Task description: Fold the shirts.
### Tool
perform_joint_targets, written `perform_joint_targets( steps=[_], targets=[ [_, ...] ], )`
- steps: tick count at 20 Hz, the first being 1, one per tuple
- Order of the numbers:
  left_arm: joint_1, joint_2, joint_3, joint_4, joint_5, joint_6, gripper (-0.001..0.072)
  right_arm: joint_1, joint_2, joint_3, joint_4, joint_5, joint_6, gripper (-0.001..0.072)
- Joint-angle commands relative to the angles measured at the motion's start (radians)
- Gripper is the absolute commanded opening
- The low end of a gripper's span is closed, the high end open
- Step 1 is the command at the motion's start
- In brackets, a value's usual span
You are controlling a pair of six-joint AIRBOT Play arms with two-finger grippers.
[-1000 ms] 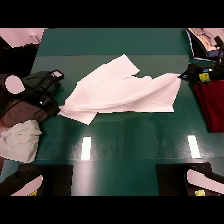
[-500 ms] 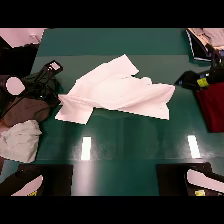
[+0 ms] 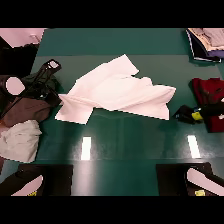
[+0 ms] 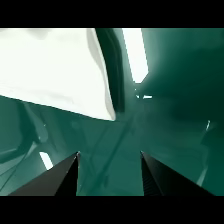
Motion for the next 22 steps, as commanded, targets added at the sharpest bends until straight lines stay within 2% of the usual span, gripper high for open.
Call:
perform_joint_targets(
  steps=[1, 6, 8, 11, 12, 14, 15, 16, 19, 22],
  targets=[
    [0.0, 0.001, 0.0, -0.016, -0.01, -0.003, 0.0027, -0.001, 0.008, -0.11, 0.075, -0.087, -0.037, 0.043],
    [0.0, 0.001, 0.0, -0.016, -0.029, -0.003, 0.0027, 0.08, 0.009, -0.12, 0.097, -0.224, -0.032, 0.0428],
    [0.0, 0.001, 0.0, -0.016, -0.046, -0.003, 0.0027, 0.095, 0.009, -0.12, 0.096, -0.284, 0.001, 0.0427],
    [0.0, 0.001, 0.0, -0.016, -0.066, -0.003, 0.0027, 0.095, 0.009, -0.12, 0.097, -0.314, 0.009, 0.0417],
    [0.0, 0.001, 0.0, -0.016, -0.066, -0.003, 0.0027, 0.097, 0.009, -0.12, 0.097, -0.317, 0.009, 0.0313],
    [0.0, 0.001, 0.0, -0.016, -0.066, -0.008, 0.0027, 0.117, 0.009, -0.12, 0.097, -0.321, 0.008, 0.0274],
    [0.0, 0.001, 0.0, -0.016, -0.065, -0.031, 0.0027, 0.135, 0.009, -0.12, 0.097, -0.321, 0.008, 0.0121],
    [0.0, 0.001, 0.0, -0.016, -0.066, -0.057, 0.0026, 0.152, 0.009, -0.12, 0.096, -0.329, 0.008, 0.0015],
    [0.0, 0.001, 0.034, -0.016, -0.082, -0.085, 0.0026, 0.196, 0.034, -0.09, 0.089, -0.328, 0.008, 0.0012],
    [0.0, 0.002, 0.216, -0.016, -0.154, -0.111, 0.0026, 0.195, 0.155, 0.056, 0.091, -0.267, 0.009, 0.0011]
  ],
)
